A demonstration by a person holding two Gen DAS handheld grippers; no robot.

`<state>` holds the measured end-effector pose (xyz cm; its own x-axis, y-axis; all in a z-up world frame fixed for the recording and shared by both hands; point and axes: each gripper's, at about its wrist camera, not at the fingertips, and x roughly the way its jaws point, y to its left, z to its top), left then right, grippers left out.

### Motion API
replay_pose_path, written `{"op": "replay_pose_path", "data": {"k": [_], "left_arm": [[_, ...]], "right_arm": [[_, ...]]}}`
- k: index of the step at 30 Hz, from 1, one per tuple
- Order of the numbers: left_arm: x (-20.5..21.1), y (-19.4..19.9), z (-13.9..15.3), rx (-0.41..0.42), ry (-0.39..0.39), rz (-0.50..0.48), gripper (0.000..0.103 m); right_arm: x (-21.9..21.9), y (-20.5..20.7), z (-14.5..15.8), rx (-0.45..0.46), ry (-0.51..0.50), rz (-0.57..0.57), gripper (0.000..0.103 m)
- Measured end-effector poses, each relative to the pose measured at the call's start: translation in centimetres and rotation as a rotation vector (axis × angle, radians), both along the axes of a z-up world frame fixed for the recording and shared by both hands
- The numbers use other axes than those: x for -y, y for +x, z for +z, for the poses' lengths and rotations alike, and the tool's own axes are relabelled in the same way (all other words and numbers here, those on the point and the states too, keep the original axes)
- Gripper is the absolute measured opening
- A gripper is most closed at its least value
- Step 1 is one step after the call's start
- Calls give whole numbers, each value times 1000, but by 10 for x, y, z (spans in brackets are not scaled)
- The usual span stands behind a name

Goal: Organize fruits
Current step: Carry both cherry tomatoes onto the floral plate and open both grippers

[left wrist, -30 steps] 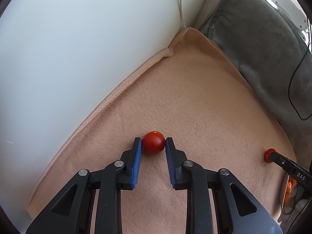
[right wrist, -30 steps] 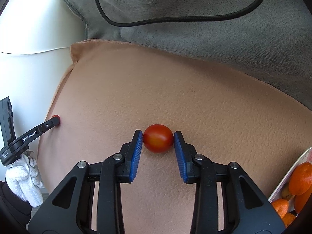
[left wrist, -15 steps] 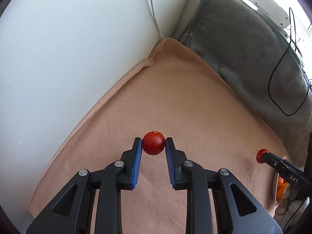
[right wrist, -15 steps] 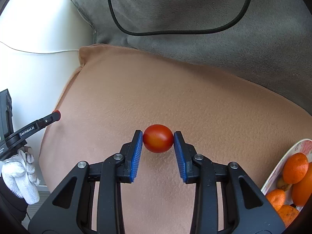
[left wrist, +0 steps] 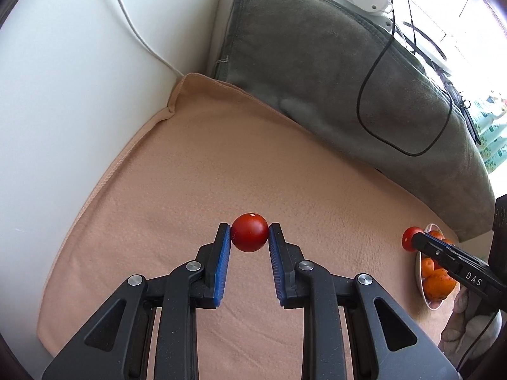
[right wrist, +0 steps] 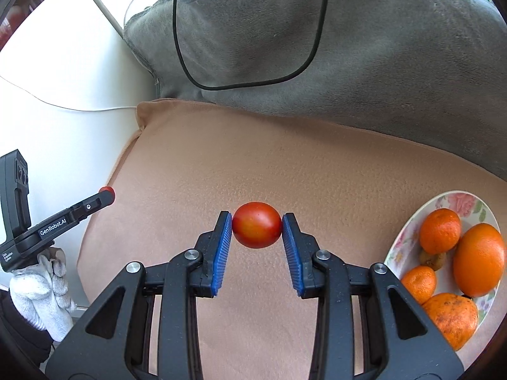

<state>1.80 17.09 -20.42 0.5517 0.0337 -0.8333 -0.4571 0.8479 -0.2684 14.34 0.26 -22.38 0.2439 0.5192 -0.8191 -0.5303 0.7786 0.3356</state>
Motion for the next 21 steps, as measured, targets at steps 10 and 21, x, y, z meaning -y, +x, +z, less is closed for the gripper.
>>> {"op": "replay_pose_path", "data": {"k": [10,21], "left_arm": [[56,26,21,38,2,-145,23],[145,70,28,53,-32,-365,23]], "right_arm": [[60,-15,15,19,22,-112,34],[159,-21,18,17,12,-308,34]]}}
